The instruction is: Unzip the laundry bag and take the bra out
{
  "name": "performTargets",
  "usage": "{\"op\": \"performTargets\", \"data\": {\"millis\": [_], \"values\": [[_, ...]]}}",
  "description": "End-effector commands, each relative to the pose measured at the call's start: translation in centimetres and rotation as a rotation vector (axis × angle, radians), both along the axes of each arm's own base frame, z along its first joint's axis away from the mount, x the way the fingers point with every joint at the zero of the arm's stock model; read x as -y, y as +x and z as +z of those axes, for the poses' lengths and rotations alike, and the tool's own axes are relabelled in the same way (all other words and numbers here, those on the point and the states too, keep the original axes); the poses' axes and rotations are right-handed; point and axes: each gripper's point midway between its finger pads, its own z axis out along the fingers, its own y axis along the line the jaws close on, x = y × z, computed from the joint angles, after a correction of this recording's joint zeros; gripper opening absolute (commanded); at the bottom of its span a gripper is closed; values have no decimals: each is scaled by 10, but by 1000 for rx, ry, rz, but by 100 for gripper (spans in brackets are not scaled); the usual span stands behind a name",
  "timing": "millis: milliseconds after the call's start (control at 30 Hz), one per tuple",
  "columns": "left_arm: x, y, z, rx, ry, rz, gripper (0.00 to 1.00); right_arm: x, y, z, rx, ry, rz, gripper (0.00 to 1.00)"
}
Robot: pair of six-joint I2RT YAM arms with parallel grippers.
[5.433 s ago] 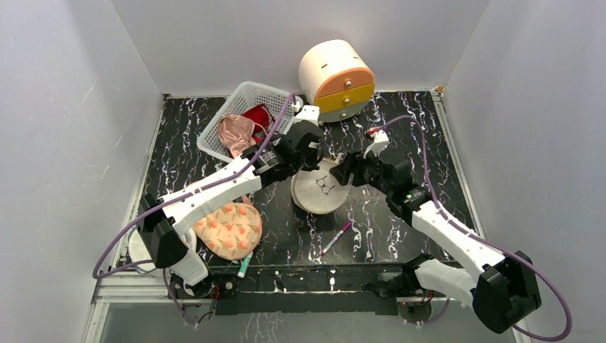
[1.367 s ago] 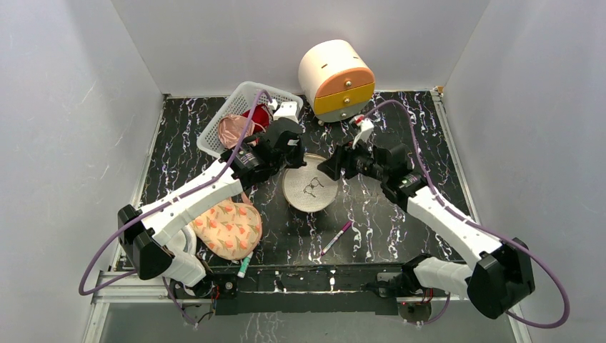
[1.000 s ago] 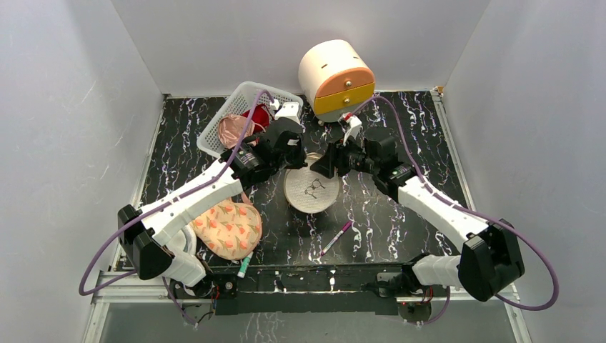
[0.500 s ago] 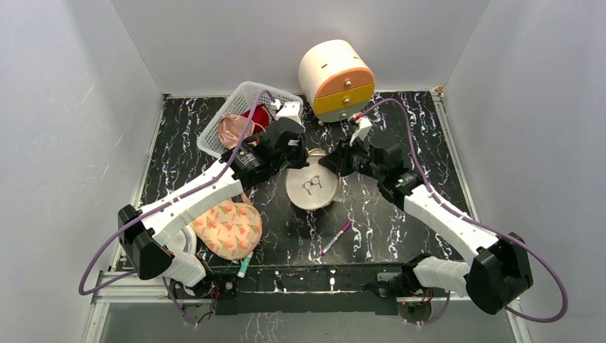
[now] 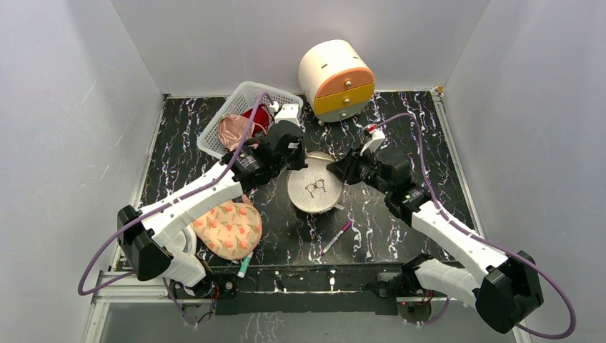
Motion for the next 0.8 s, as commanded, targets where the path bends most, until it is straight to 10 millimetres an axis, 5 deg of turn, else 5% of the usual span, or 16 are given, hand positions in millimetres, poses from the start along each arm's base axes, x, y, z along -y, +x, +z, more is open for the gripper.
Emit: {"op": "performTargets", "data": {"millis": [0,200,433,767], "values": [[-27,5,29,83,-5,72,0,8,9,2,38,-18,-38,22],[-12,2,30,71,-34,4,0,-9,7,11,85,-96,108,46],[-4,3,27,55,-31,-19,0,-17,18,43,162,-129,151,57],[-1,4,21,39,-19,-27,0,-47,8,54,191,-78,301,33]]}}
